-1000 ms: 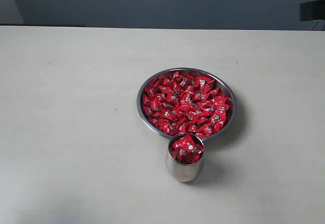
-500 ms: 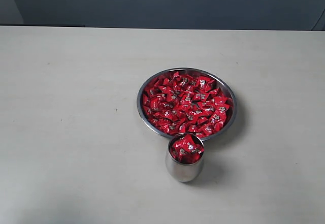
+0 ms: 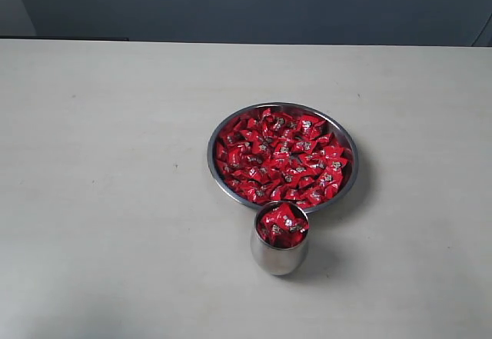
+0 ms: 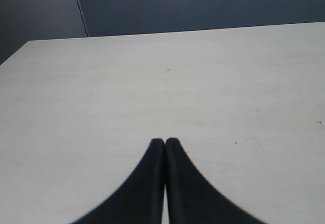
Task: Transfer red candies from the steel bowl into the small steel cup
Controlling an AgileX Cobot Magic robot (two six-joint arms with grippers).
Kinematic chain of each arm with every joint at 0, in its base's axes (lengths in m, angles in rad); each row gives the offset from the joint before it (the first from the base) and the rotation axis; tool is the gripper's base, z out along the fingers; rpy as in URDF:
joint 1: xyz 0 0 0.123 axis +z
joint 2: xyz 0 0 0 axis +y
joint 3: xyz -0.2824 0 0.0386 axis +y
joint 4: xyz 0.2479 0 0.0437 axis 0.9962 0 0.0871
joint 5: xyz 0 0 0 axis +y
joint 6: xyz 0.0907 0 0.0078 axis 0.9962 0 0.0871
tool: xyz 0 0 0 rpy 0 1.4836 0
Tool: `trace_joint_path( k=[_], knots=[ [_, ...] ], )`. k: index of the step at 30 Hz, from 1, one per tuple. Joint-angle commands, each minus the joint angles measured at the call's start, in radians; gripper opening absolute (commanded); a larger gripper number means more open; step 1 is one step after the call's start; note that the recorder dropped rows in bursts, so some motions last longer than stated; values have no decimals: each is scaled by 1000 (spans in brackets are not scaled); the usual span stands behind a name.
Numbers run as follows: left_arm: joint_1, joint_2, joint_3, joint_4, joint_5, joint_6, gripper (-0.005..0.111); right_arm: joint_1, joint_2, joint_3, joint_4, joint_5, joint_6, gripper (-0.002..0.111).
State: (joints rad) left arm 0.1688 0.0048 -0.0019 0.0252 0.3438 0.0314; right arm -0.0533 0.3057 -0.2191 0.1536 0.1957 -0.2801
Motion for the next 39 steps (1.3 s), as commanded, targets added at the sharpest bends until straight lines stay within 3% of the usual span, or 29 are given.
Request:
trace_joint_path(
  k=[1, 10, 22, 39],
  knots=[
    [2, -5, 2, 2, -10, -2, 0, -3, -103, 48, 13, -14, 2, 0],
    [2, -5, 2, 2, -10, -2, 0, -3, -293, 159, 15, 49, 3, 0],
    [2, -5, 2, 2, -10, -2, 0, -3, -306, 164, 5, 210, 3, 0],
    [2, -5, 2, 2, -10, -2, 0, -3, -306, 219, 50, 169, 21, 0]
  ],
)
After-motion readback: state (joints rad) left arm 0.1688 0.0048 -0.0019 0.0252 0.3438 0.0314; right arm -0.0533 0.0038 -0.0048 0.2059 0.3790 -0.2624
